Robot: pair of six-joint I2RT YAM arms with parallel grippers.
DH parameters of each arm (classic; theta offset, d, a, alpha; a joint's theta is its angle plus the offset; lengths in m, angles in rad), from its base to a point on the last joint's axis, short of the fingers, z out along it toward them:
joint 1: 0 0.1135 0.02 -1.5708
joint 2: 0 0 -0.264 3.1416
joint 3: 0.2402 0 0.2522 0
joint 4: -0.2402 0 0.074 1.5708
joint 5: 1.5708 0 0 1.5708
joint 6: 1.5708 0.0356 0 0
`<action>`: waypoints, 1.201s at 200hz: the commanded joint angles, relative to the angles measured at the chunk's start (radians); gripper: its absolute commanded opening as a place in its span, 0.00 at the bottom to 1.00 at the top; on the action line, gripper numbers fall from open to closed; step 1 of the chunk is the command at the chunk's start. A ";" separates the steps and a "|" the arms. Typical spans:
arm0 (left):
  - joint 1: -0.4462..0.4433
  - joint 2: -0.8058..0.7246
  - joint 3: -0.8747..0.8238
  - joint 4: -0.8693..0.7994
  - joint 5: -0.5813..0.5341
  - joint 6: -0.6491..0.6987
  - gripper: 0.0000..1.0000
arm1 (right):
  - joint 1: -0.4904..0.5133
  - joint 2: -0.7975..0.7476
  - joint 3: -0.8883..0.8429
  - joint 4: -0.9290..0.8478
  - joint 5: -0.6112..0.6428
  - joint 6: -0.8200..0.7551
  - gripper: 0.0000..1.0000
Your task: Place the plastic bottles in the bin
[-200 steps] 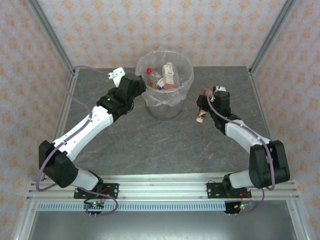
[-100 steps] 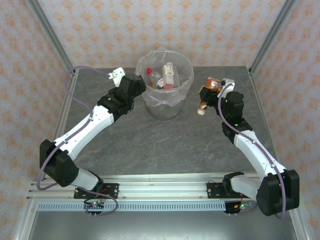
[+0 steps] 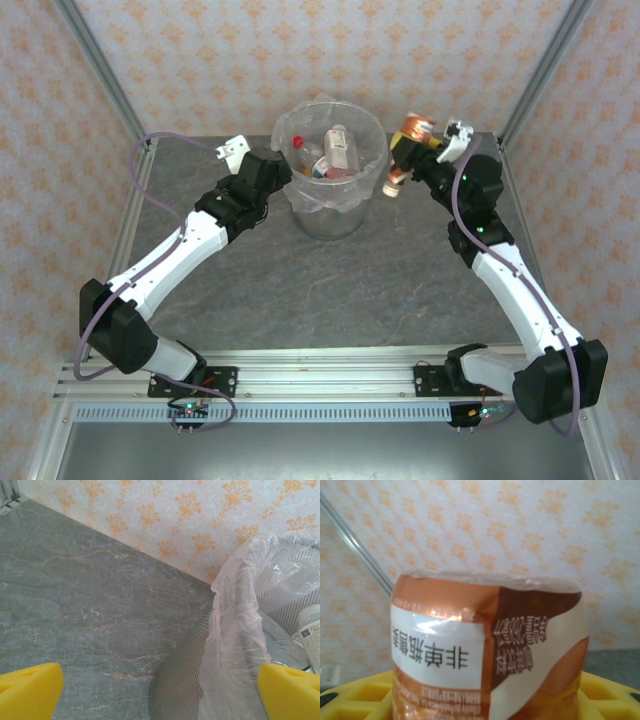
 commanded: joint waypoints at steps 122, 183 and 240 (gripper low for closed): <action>0.015 -0.053 -0.046 -0.027 -0.038 -0.012 1.00 | 0.158 0.517 0.573 -0.311 0.227 -0.528 0.59; 0.018 -0.060 -0.038 -0.030 -0.038 -0.005 1.00 | 0.159 0.618 0.678 -0.541 0.235 -0.640 0.75; 0.019 -0.085 -0.057 -0.019 -0.034 -0.006 1.00 | 0.160 0.577 0.716 -0.596 0.180 -0.594 0.95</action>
